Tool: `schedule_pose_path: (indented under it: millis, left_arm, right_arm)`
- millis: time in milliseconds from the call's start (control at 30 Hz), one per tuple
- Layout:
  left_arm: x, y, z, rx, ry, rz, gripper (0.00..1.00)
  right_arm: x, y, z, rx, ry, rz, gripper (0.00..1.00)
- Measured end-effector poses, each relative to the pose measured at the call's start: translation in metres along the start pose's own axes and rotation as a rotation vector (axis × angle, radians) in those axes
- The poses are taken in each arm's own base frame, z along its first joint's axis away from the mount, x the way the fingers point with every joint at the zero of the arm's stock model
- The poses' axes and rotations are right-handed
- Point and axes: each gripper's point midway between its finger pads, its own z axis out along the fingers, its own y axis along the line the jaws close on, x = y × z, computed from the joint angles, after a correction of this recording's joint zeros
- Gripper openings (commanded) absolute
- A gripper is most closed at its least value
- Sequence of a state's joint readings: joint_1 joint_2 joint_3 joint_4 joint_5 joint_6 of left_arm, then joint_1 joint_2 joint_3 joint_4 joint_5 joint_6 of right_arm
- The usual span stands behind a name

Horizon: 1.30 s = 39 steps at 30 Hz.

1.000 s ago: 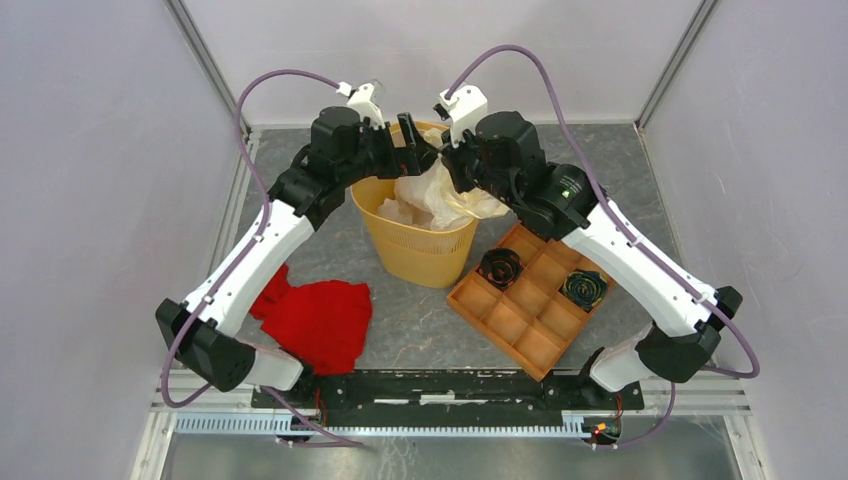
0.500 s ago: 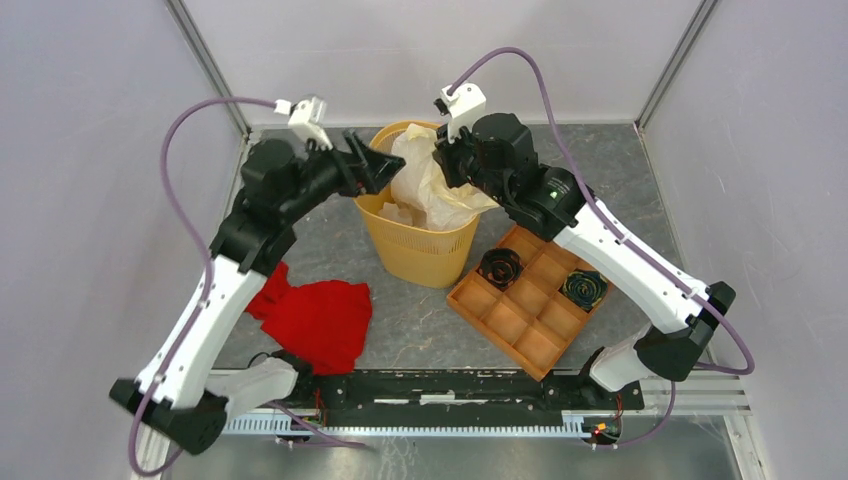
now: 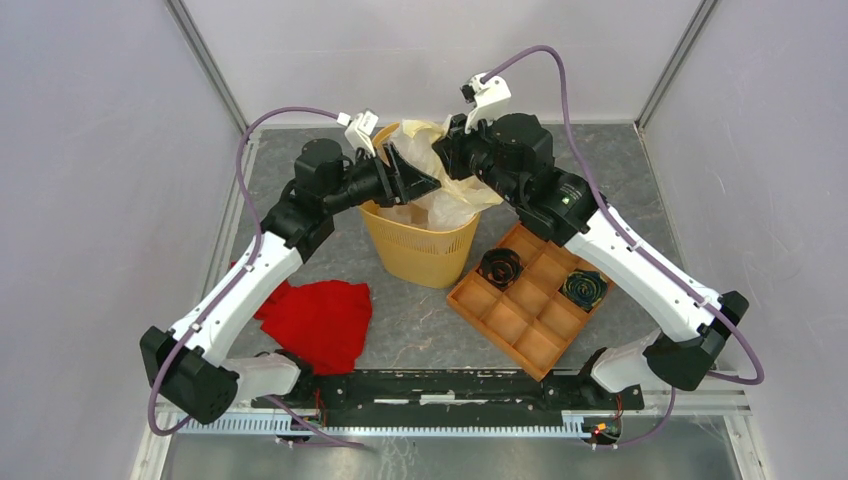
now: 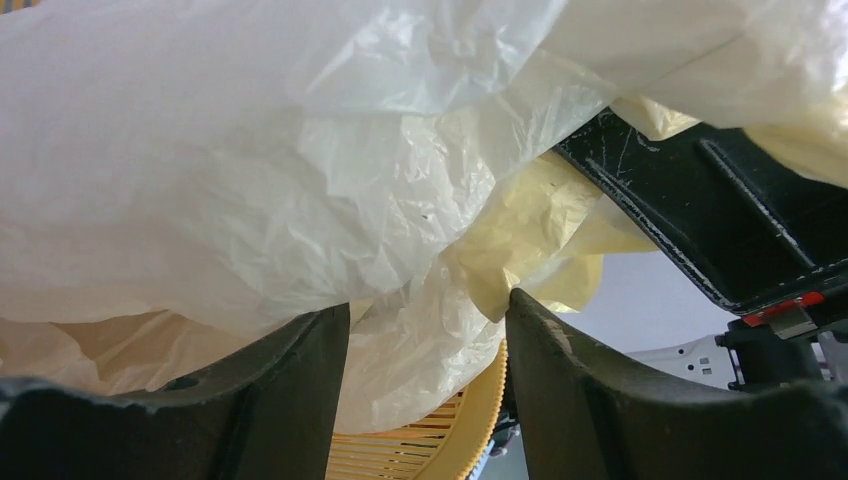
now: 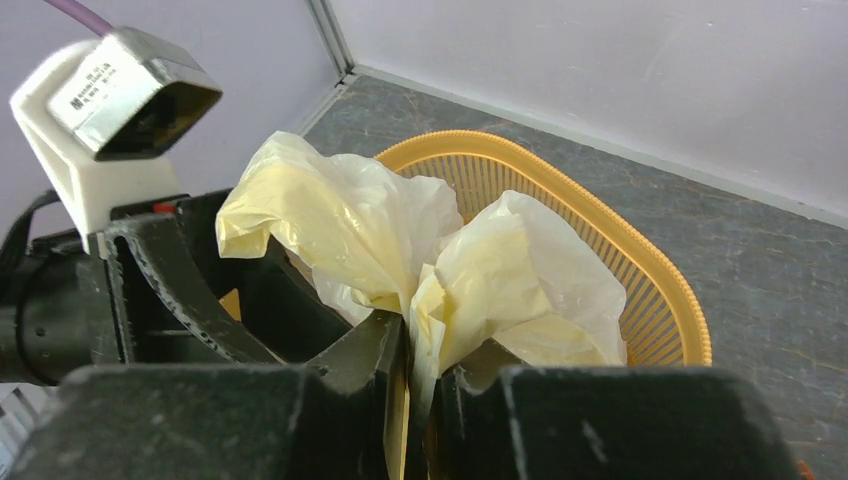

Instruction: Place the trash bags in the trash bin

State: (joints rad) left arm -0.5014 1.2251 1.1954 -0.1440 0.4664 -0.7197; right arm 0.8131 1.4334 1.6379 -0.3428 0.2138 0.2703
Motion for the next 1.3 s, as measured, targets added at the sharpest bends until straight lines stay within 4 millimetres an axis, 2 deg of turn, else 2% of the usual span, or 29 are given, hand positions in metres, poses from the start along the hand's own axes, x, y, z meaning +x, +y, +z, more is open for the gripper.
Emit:
schedule_pose_path:
  millis: [67, 167, 333, 400, 467, 500, 533, 567, 633, 700, 867, 967, 1067, 1167, 1300]
  left_arm:
    - [0.003, 0.000, 0.002, -0.001, 0.009, -0.004, 0.62]
    - [0.003, -0.002, 0.002, 0.004, 0.009, -0.002, 0.69]
    - [-0.001, -0.006, 0.004, 0.014, 0.003, -0.005, 0.71]
    - [-0.005, -0.010, 0.006, 0.021, -0.001, -0.003, 0.62]
    - [-0.006, -0.012, 0.006, 0.027, -0.006, -0.004, 0.48]
    - [-0.007, -0.013, 0.006, 0.027, -0.008, -0.007, 0.38]
    - [-0.007, -0.012, 0.007, 0.025, -0.010, -0.008, 0.27]
    - [-0.009, -0.012, 0.007, 0.020, -0.014, -0.009, 0.20]
    - [-0.011, -0.011, 0.009, 0.010, -0.017, -0.011, 0.13]
    - [-0.013, -0.007, 0.009, -0.014, -0.024, -0.014, 0.08]
    - [-0.006, 0.007, -0.005, -0.084, -0.058, -0.010, 0.04]
    - [0.005, 0.013, -0.027, -0.113, -0.086, -0.006, 0.02]
    - [0.008, 0.011, -0.044, -0.117, -0.125, 0.004, 0.02]
    - [0.006, 0.007, -0.053, -0.106, -0.161, 0.017, 0.02]
    - [0.008, 0.008, -0.053, -0.097, -0.171, 0.019, 0.02]
  right_arm:
    - [-0.002, 0.002, 0.000, -0.010, -0.006, 0.008, 0.18]
    - [-0.002, 0.005, 0.000, -0.022, -0.007, 0.016, 0.19]
    - [-0.002, 0.006, 0.000, -0.032, -0.006, 0.017, 0.20]
    - [-0.002, 0.008, 0.000, -0.038, -0.004, 0.018, 0.21]
    - [-0.001, 0.008, 0.000, -0.042, -0.002, 0.019, 0.23]
    - [0.000, 0.008, 0.001, -0.042, 0.000, 0.018, 0.29]
    - [0.000, 0.008, 0.001, -0.042, 0.001, 0.017, 0.39]
    - [0.001, 0.009, 0.001, -0.045, 0.003, 0.013, 0.50]
    - [0.002, 0.010, 0.002, -0.056, 0.008, -0.003, 0.80]
    - [0.005, 0.011, 0.001, -0.074, 0.021, -0.050, 0.96]
    - [0.003, 0.006, -0.007, -0.075, 0.049, -0.169, 0.98]
    - [-0.005, 0.001, -0.021, -0.073, 0.044, -0.226, 0.98]
    - [-0.022, -0.007, -0.047, -0.051, 0.006, -0.263, 0.98]
    - [-0.042, -0.023, -0.083, 0.003, -0.064, -0.280, 0.98]
    - [-0.055, -0.046, -0.117, 0.100, -0.120, -0.271, 0.98]
